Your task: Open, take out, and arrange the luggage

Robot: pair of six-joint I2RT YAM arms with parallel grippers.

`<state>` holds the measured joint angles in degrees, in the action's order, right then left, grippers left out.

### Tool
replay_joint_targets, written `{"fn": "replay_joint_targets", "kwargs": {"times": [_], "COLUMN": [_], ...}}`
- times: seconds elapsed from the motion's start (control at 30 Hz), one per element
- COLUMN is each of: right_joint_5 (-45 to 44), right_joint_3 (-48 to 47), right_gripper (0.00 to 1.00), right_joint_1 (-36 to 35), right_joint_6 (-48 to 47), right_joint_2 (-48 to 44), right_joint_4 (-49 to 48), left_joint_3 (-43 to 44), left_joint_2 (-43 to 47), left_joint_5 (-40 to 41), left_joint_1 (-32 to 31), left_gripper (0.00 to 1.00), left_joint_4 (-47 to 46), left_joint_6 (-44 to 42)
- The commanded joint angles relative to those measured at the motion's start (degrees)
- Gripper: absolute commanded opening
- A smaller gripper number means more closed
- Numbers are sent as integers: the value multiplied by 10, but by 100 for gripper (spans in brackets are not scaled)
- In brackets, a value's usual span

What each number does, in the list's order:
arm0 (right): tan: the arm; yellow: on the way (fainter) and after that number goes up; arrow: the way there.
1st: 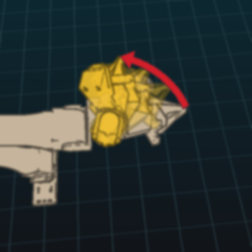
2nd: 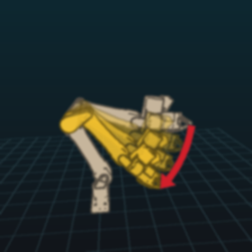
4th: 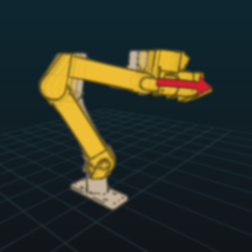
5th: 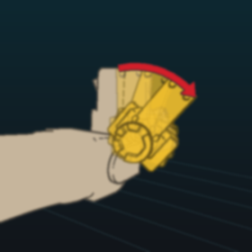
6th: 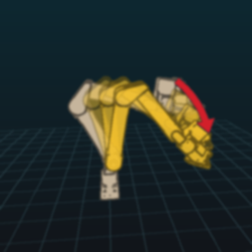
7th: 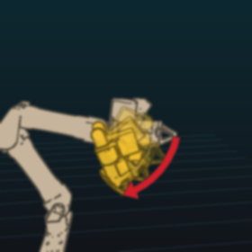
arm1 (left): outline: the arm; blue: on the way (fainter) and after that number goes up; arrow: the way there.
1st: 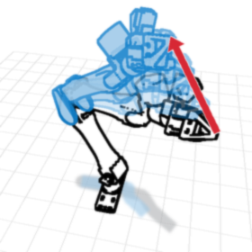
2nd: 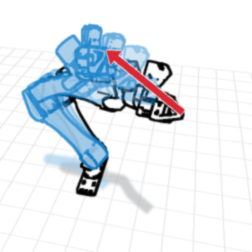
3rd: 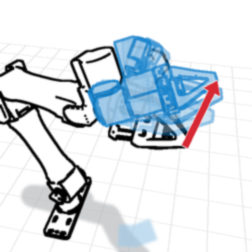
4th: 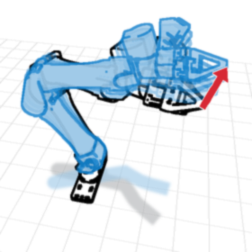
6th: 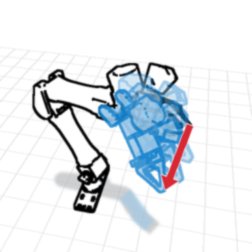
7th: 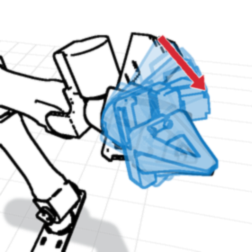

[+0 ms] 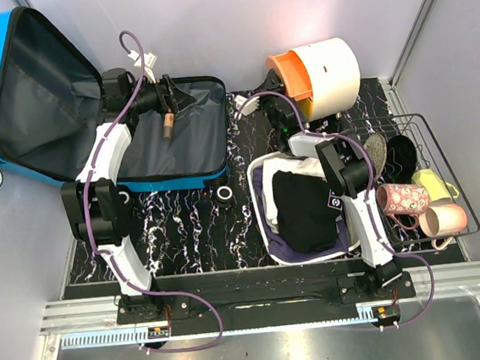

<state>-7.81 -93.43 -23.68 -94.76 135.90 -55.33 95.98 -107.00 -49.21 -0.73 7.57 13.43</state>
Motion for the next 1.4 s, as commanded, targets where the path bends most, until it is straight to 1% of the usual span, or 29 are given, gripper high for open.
{"fn": "replay_joint_targets", "kwargs": {"times": [0.0,0.03,0.07,0.1,0.17,0.23,0.27,0.33,0.37,0.4,0.47,0.5,0.53,0.57,0.6,0.67,0.73,0.77,0.8,0.83,0.87,0.9,0.93,1.03,1.07,1.17,1.23,1.27,1.37], "right_joint_5": [10,10,6,3,-4,-5,-4,4,7,10,32,38,46,54,64,100,122,131,140,158,170,185,214,261,267,282,284,283,280], "right_joint_3": [-11,-12,-13,-14,-12,-2,3,22,31,47,71,90,98,107,123,138,145,144,137,129,123,116,113,98,92,75,63,60,39], "right_gripper": [13,15,20,27,44,51,59,64,70,73,83,89,91,93,94,97,98,98,99,99,99,99,99,99,99,99,98,98,98], "right_joint_1": [-20,-22,-22,-23,-22,-23,-22,-24,-24,-24,-25,-29,-33,-35,-37,-43,-46,-46,-47,-46,-46,-46,-47,-47,-46,-44,-43,-39,-30], "right_joint_6": [12,12,12,14,18,26,28,35,38,45,56,70,83,94,117,145,208,234,289,313,337,372,386,442,457,512,532,550,592], "right_joint_2": [7,8,9,10,7,-4,-8,-20,-25,-30,-52,-60,-76,-84,-94,-127,-163,-176,-190,-214,-224,-235,-254,-282,-287,-302,-309,-310,-312], "right_joint_4": [-29,-31,-29,-28,-24,-22,-23,-24,-21,-19,-6,0,7,28,37,67,100,147,175,207,261,283,300,369,404,454,475,488,524], "left_joint_3": [1,1,2,5,12,28,36,66,79,110,148,186,200,213,235,252,265,267,270,271,272,275,276,285,290,307,322,332,346], "left_joint_2": [17,17,16,15,10,6,1,-16,-26,-46,-73,-86,-110,-121,-133,-165,-181,-195,-203,-210,-223,-231,-238,-263,-271,-299,-320,-326,-348], "left_joint_5": [4,10,13,17,40,73,86,134,149,164,205,215,236,241,245,255,267,273,282,295,303,309,326,349,354,375,387,399,404], "left_joint_1": [4,4,4,4,4,4,5,6,6,6,6,7,6,6,6,6,6,6,6,7,6,6,6,6,6,6,6,6,3], "left_gripper": [81,81,81,81,82,83,84,84,84,85,86,87,87,88,99,99,99,99,99,99,99,99,97,91,90,85,81,77,71], "left_joint_4": [-31,-29,-27,-23,-1,30,42,83,98,114,168,183,206,214,223,241,251,252,252,252,252,252,252,251,250,247,247,248,256], "left_joint_6": [4,4,3,0,-13,-24,-36,-42,-50,-54,-69,-74,-76,-83,-89,-97,-103,-107,-109,-111,-118,-120,-122,-130,-131,-150,-164,-169,-191]}}
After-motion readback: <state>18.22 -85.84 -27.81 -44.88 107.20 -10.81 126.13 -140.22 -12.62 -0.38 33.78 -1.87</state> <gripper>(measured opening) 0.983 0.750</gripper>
